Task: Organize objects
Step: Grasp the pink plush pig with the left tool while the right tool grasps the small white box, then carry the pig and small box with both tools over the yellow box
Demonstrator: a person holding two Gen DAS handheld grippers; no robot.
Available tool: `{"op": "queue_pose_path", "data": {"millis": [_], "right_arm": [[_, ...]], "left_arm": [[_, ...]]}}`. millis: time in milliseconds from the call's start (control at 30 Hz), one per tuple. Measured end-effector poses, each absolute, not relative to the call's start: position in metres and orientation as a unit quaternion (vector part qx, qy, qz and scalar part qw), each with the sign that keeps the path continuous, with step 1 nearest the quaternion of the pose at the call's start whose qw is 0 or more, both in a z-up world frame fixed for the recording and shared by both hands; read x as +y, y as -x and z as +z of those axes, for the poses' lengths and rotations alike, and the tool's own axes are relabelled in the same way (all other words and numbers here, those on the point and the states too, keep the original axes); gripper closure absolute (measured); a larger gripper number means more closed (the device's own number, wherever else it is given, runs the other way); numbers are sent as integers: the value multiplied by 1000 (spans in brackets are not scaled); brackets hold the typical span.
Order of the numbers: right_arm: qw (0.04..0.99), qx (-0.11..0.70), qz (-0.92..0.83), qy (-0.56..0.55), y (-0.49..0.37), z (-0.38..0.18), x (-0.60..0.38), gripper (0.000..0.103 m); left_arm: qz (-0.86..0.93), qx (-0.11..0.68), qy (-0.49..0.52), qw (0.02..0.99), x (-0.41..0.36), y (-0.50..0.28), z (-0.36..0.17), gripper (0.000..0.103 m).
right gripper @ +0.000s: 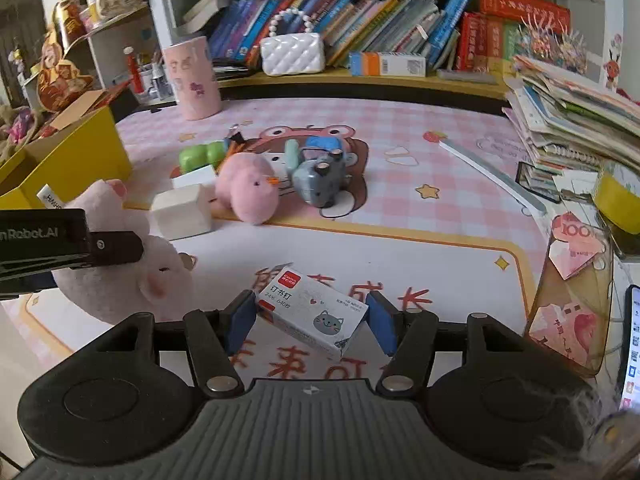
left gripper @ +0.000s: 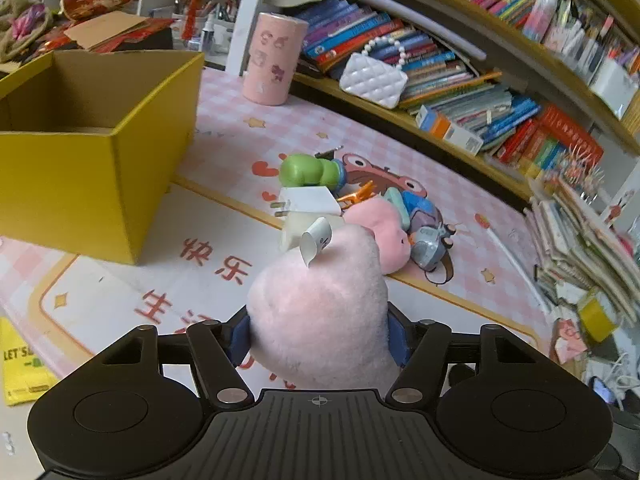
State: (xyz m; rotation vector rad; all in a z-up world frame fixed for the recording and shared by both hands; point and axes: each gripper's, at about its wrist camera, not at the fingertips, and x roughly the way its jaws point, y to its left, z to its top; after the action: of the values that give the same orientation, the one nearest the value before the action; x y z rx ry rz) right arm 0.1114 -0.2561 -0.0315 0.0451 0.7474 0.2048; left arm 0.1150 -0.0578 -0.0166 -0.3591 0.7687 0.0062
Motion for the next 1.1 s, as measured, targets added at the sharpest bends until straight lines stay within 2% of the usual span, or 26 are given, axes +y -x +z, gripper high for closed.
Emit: {"op": "queue_pose_path", "data": {"millis": [400,1100], "right_arm": [[927,358,115,15,-69,-19,-196,45],[915,346,201,47,37,-12,-3,45]], "left_arm": [[4,339,222,914,6,-56,-8,39],[74,281,266,919,194,75,10,39]]}}
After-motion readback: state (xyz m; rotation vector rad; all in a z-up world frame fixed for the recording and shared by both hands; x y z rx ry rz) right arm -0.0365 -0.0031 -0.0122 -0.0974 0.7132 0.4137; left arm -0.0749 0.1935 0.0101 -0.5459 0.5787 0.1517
